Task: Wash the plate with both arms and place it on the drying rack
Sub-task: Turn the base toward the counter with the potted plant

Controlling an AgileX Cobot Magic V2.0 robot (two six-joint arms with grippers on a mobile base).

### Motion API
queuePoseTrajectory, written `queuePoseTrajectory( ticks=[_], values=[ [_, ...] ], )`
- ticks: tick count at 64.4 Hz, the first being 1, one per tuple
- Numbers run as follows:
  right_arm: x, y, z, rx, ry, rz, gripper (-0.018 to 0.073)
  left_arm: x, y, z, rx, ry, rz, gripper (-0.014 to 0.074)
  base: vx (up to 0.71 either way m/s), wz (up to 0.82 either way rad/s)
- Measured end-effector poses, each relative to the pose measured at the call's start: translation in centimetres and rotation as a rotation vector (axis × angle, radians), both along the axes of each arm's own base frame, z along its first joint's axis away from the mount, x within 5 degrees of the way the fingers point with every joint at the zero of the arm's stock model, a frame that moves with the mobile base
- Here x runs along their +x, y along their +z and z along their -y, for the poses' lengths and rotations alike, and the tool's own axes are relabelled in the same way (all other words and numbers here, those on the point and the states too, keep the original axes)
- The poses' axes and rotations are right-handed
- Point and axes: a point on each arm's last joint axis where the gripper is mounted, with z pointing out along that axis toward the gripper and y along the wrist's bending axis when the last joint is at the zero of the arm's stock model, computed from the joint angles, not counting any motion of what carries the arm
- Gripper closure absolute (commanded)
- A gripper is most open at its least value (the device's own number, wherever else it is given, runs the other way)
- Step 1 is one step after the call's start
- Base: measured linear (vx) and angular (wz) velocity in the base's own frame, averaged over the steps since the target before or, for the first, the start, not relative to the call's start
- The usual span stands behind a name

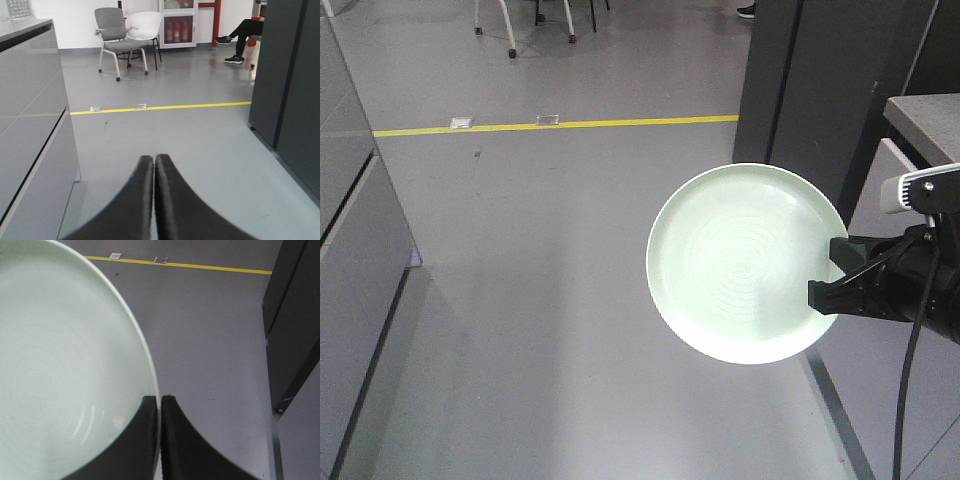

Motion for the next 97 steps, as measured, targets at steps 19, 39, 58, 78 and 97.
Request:
queuePoseTrajectory(
  ticks=[19,39,58,78,97],
  values=[
    [0.0,0.0,0.0,0.0,0.0,0.0,0.0568,0.0,0.0,0.0,0.0,0.0,0.0,0.0601,0.1,-0.18],
    [0.0,0.0,0.0,0.0,0.0,0.0,0.0568,0.0,0.0,0.0,0.0,0.0,0.0,0.0601,0.1,-0.22],
    [0.0,0.0,0.0,0.0,0.0,0.0,0.0568,0.0,0.0,0.0,0.0,0.0,0.0,0.0601,0.09,-0.25],
    [0.0,0.0,0.0,0.0,0.0,0.0,0.0568,0.0,0.0,0.0,0.0,0.0,0.0,0.0601,0.08,-0.25],
    [0.01,0.02,0.01,0.0,-0.001,0.003,0.0568,0.0,0.0,0.0,0.0,0.0,0.0,0.0601,0.06,-0.21]
  ],
)
